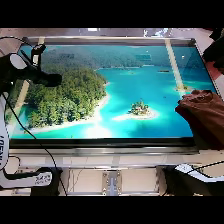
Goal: Fold the shirts.
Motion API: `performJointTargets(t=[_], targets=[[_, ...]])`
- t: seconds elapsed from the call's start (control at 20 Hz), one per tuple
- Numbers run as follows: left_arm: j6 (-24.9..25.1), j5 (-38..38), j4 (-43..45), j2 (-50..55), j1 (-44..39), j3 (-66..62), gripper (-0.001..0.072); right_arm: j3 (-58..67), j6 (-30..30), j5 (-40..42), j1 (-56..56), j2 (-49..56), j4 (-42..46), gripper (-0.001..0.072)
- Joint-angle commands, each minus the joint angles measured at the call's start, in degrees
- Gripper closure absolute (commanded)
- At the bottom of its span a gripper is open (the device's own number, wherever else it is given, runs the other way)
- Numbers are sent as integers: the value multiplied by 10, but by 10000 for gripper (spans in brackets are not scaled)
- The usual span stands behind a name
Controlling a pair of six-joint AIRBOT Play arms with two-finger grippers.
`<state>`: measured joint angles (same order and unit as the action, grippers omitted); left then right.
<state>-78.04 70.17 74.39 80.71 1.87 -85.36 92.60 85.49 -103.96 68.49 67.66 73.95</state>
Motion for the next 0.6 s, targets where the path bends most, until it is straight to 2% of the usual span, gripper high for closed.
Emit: performJointTargets(t=[0.0, 0.05, 0.1, 0.2, 0.25, 0.4, 0.55], targets=[[0, 0, -12, 0, -1, 0, 696, 124, 37, 12, 7, -5, -107, 368], [0, 0, -17, 0, -1, 0, 696, 155, 40, 21, 7, -7, -200, 613], [0, 0, -22, 0, -1, 0, 696, 169, 34, 29, -2, -10, -292, 698], [0, 0, -31, 0, -1, 0, 696, 176, -33, 30, -47, -20, -420, 695], [0, 2, -31, 0, -1, 0, 696, 176, -65, 30, -80, -23, -437, 695], [0, 31, -31, 0, -1, 0, 696, 176, -81, 26, -165, -21, -403, 694], [0, 36, -31, 0, -1, 0, 696, 176, -82, 26, -193, -22, -354, 693]])
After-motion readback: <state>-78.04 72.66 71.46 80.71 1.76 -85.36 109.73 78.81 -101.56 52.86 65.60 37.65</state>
